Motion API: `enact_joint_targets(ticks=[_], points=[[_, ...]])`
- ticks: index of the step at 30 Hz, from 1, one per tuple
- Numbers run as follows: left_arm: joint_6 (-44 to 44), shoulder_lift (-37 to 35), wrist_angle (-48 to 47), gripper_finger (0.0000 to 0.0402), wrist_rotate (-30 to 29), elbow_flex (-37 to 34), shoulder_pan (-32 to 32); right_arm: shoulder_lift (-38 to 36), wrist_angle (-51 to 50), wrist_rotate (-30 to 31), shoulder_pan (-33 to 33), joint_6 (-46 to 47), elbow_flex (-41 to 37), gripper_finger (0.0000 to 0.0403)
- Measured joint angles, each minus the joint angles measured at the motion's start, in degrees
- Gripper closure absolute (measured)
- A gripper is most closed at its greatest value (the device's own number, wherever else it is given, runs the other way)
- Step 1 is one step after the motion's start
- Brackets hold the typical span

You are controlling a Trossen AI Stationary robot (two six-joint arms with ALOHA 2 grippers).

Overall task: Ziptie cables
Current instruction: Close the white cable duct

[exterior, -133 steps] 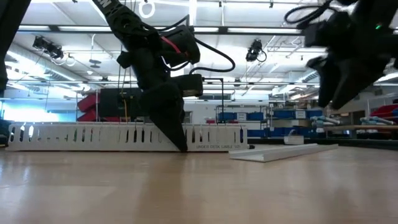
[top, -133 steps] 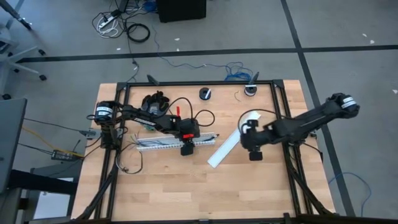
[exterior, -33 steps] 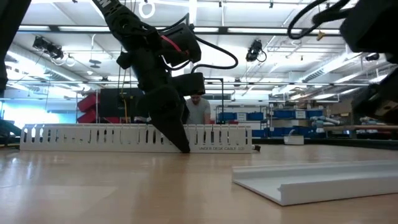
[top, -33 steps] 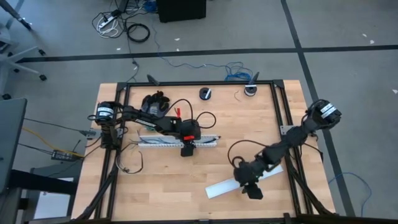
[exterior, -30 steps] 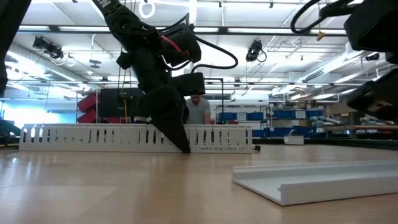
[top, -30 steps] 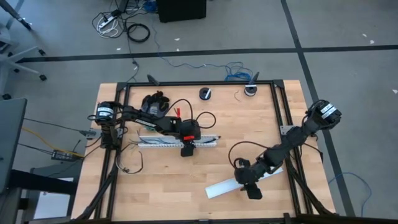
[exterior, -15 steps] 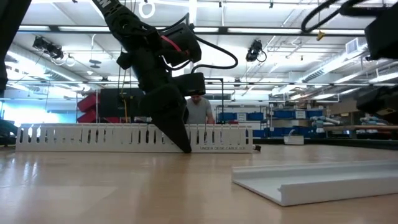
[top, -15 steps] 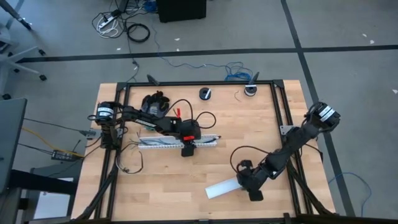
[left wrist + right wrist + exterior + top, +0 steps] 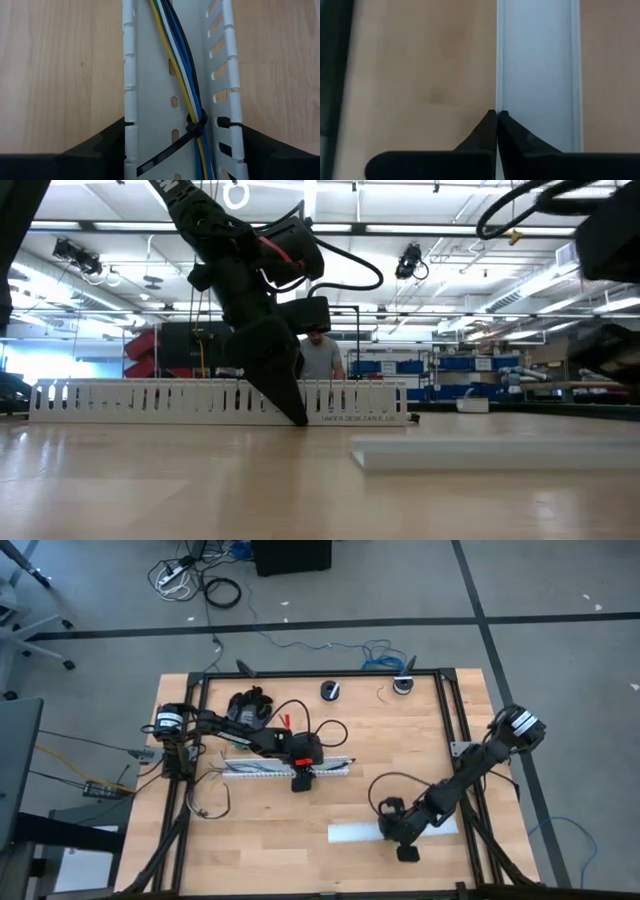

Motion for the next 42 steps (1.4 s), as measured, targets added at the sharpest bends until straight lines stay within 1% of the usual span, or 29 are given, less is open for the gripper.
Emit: enact_joint_targets(ticks=[3,8,13,16,19,22,24,27,31,34,37,42], points=[[0.1,0.0,0.0,0.0158,0.0,0.0,0.0,-4.1,-2.2,1.2,-1.6,-0.5,-0.1,0.0403],[0.2,0.0,0.0,0.0158,-0.1,0.0,-0.1,-12.4,-8.2,1.3,-4.0,-1.5,0.0,0.0402],[0.6,0.0,0.0,0.0158,-0.3,0.0,-0.3,-21.7,-16.2,4.2,-6.4,-3.8,0.1,0.0402],[0.8,0.0,0.1,0.0158,-0.3,0.0,-0.3,-26.1,-19.6,6.0,-9.4,-6.7,0.1,0.0402],[0.7,0.0,0.1,0.0158,-0.3,0.0,-0.3,-28.5,-23.0,7.3,-13.3,-10.2,0.1,0.0402],[0.7,0.0,0.0,0.0158,-0.3,0.0,-0.4,-29.1,-24.0,7.0,-17.7,-14.1,0.1,0.0402],[0.7,0.0,0.0,0.0158,-0.4,0.0,-0.4,-28.3,-24.3,5.3,-20.7,-16.8,0.1,0.0402],[0.7,0.0,-0.1,0.0158,-0.4,0.0,-0.6,-26.2,-24.5,2.9,-24.1,-20.0,0.2,0.0402],[0.6,0.0,-0.3,0.0158,-0.4,0.0,-0.6,-22.7,-25.3,1.9,-27.3,-23.2,0.2,0.0402],[0.5,0.0,-0.3,0.0158,-0.4,0.0,-0.6,-20.7,-24.2,1.4,-28.6,-24.8,0.2,0.0402],[0.5,0.0,-0.3,0.0158,-0.4,0.0,-0.6,-20.3,-22.9,1.3,-29.0,-25.6,0.2,0.0403],[0.6,0.0,-0.3,0.0158,-0.4,0.0,-0.6,-22.2,-27.5,-0.1,-28.6,-25.2,5.0,0.0403]])
